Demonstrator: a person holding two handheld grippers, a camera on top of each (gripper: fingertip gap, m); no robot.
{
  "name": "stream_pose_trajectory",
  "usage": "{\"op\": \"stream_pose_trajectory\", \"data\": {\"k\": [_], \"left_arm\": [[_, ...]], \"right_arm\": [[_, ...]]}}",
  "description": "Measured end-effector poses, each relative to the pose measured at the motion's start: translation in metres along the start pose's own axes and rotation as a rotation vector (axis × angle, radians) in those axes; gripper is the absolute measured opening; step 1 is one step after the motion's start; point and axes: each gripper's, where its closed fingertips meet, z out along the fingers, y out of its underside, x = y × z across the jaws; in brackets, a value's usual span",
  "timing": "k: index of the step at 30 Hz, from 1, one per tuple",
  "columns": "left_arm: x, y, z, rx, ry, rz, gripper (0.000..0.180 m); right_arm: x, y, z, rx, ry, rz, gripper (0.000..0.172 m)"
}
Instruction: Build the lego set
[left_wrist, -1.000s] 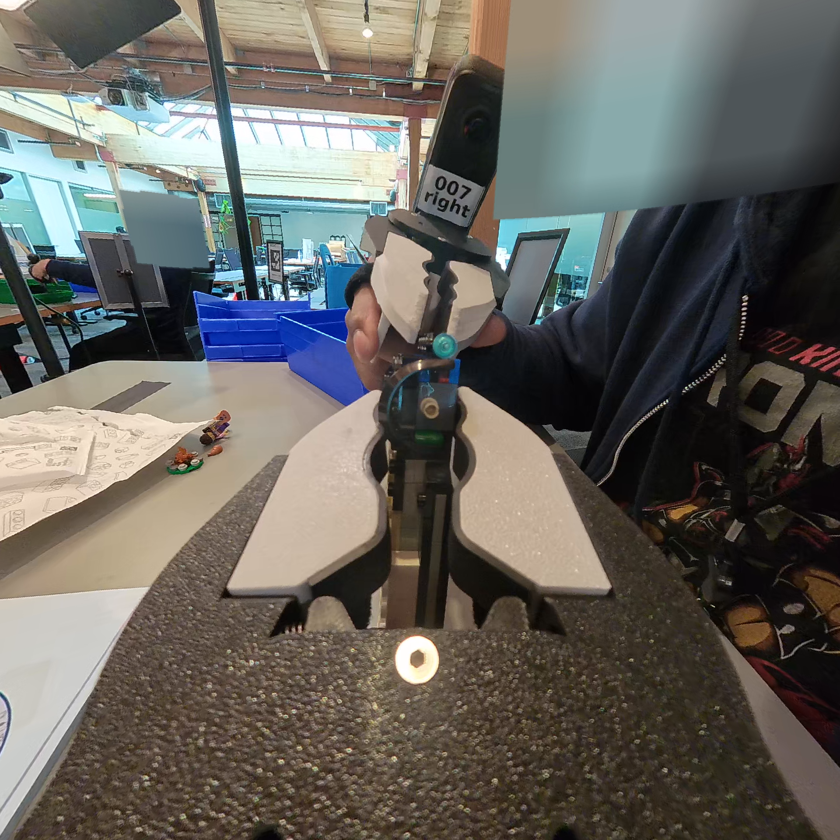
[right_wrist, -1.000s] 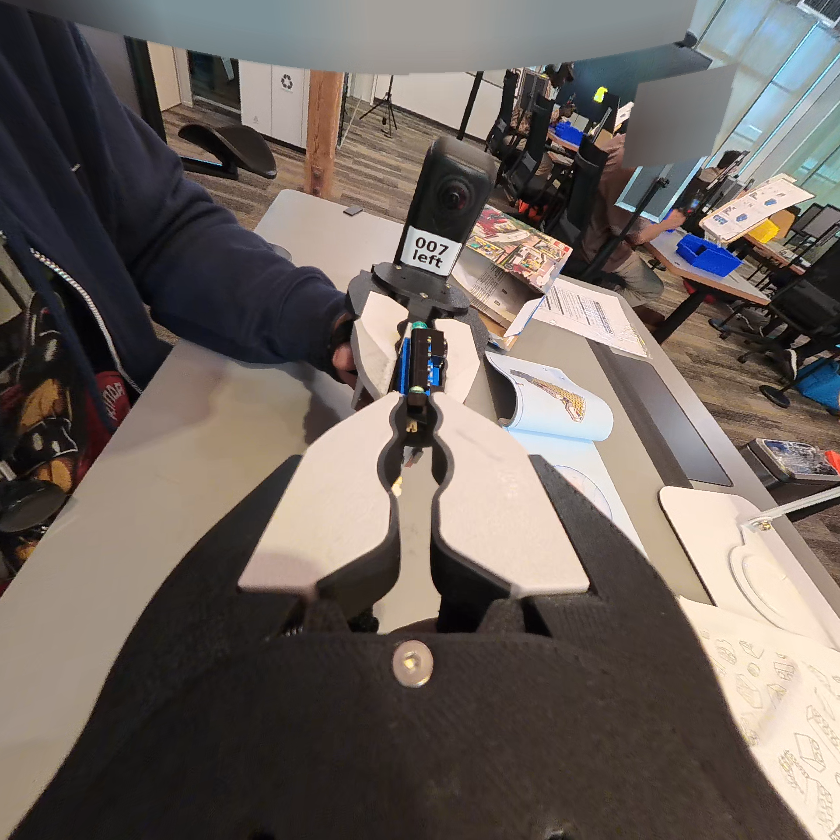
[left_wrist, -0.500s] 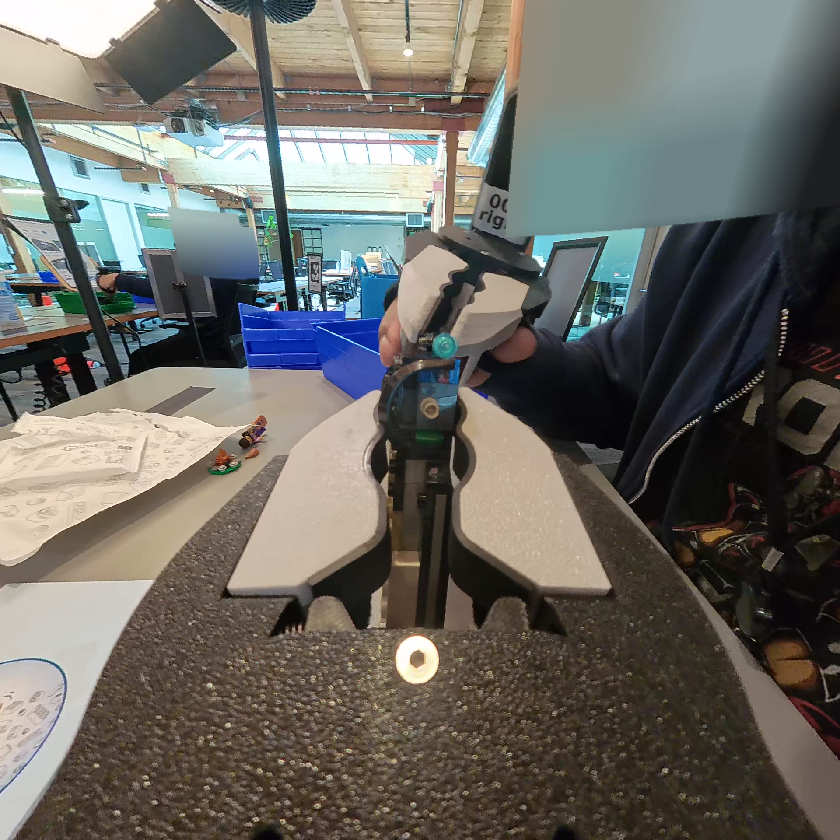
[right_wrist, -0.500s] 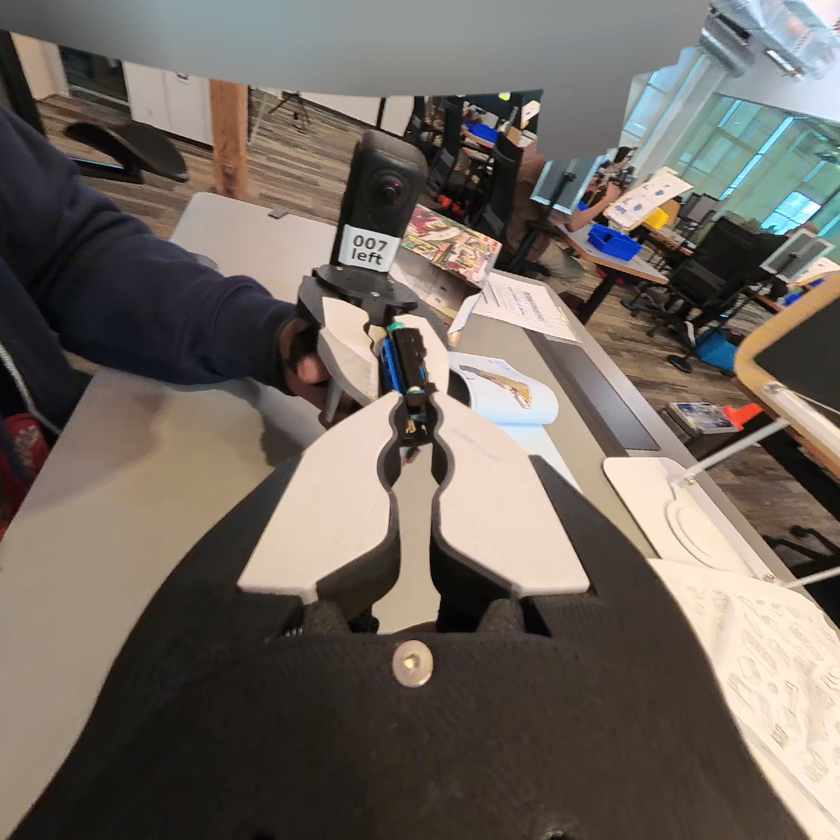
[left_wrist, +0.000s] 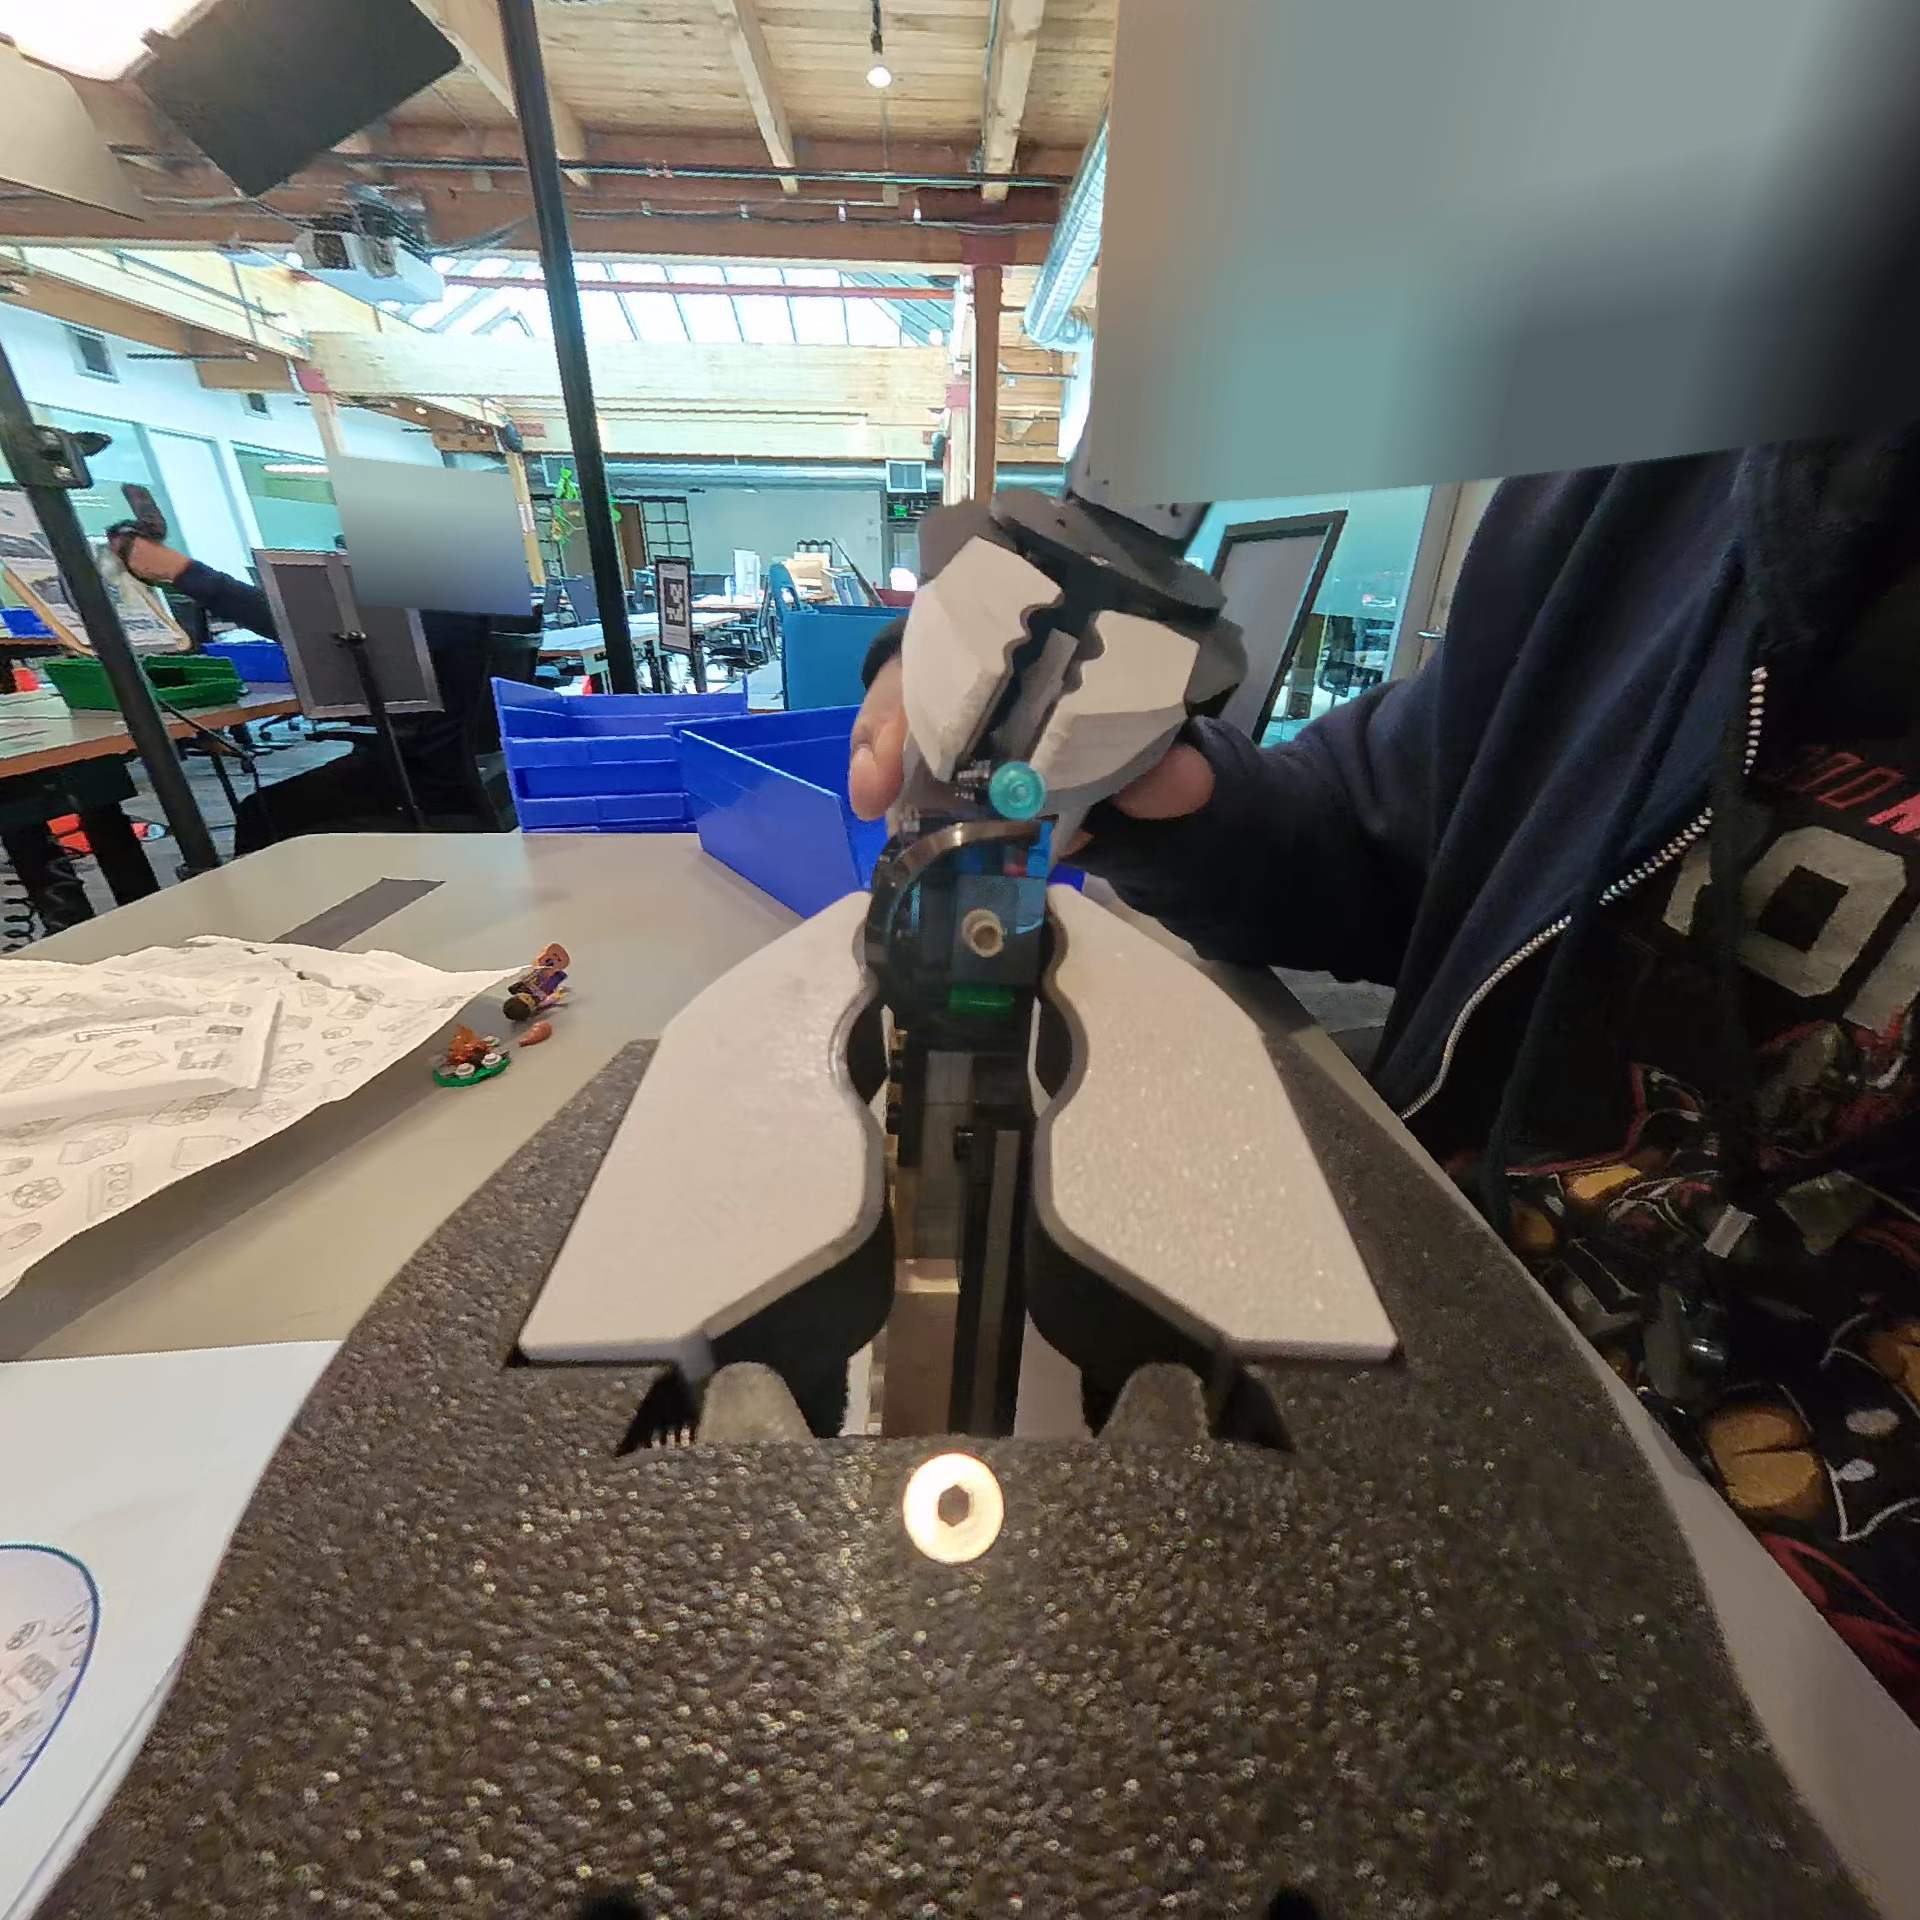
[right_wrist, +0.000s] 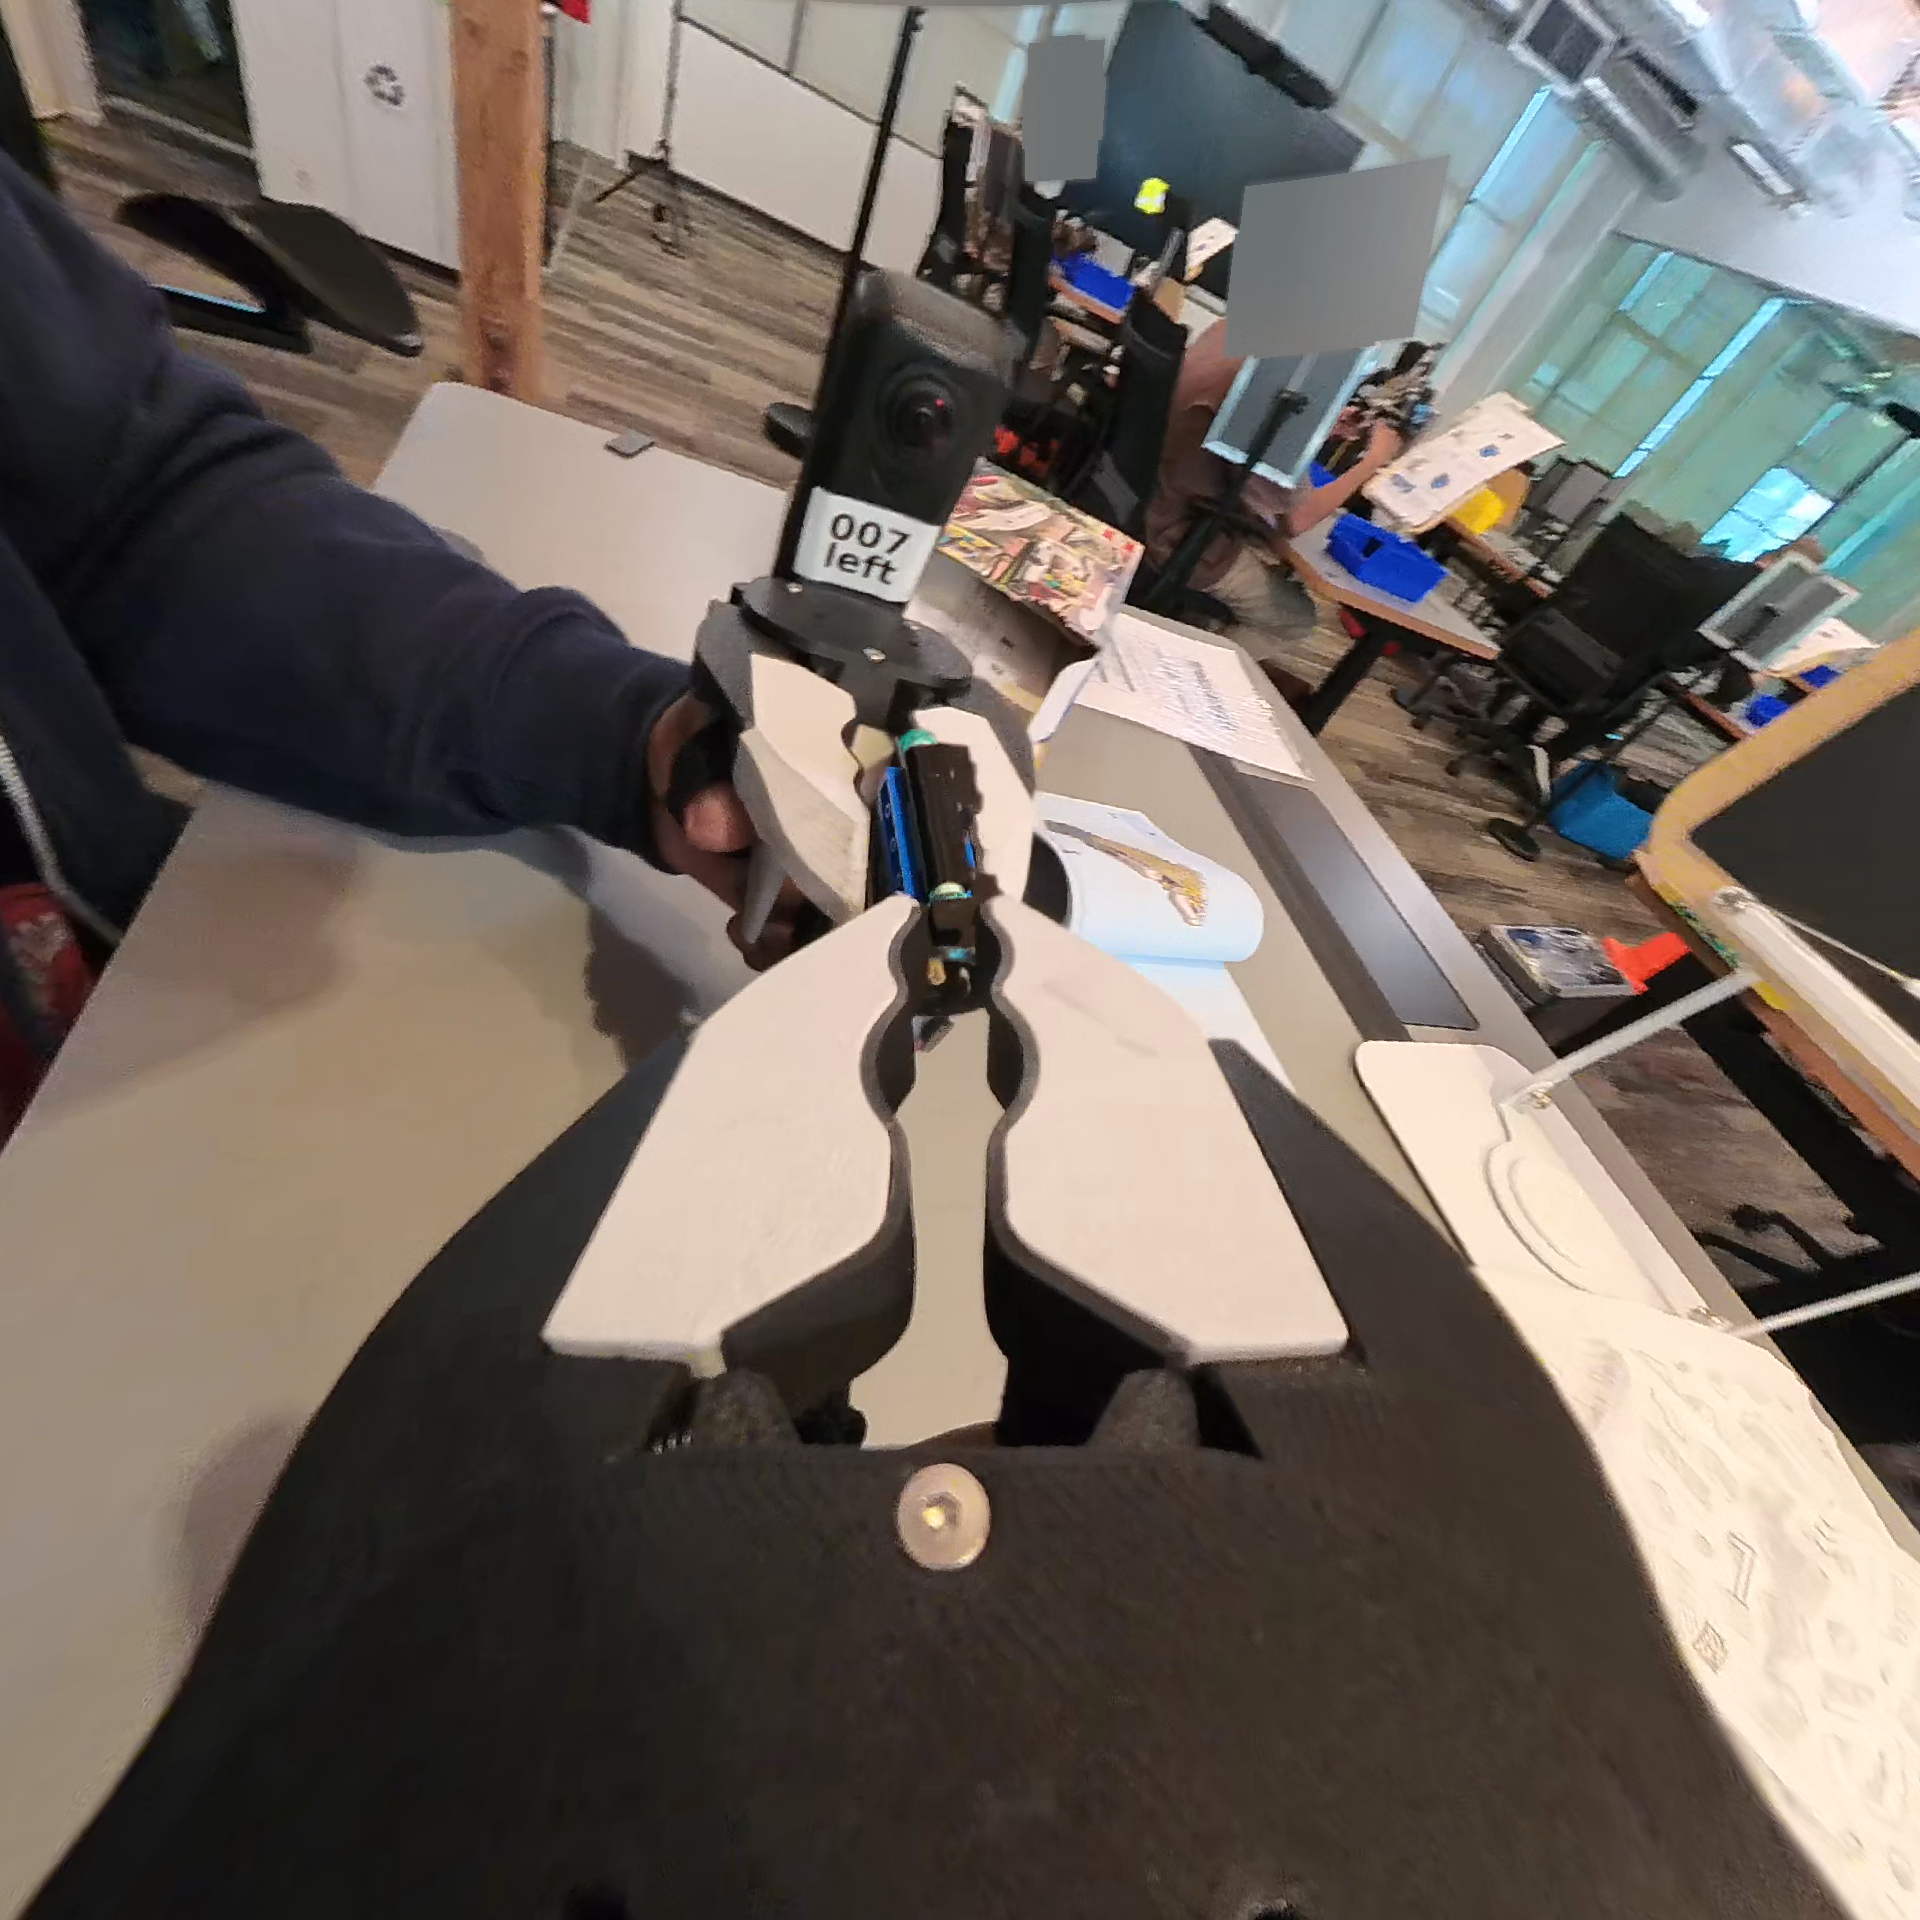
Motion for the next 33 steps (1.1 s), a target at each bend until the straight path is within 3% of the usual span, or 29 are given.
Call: {"op": "stream_pose_trajectory", "data": {"k": [7, 15, 26, 33], "left_arm": [[0.007, 0.003, 0.001, -0.028, 0.038, 0.015, 0.025], [0.008, 0.002, 0.001, -0.03, 0.045, 0.011, 0.025], [-0.001, -0.011, -0.002, 0.078, 0.016, -0.1, 0.025], [-0.005, -0.01, -0.002, 0.08, -0.003, -0.11, 0.025]], "right_arm": [[-0.008, 0.002, -0.003, -0.09, -0.115, -0.114, 0.008], [-0.009, 0.001, -0.003, -0.122, -0.145, -0.118, 0.008], [0.007, -0.01, 0.002, 0.066, 0.056, 0.095, 0.007], [0.01, -0.008, 0.003, 0.092, 0.139, 0.097, 0.007]]}}
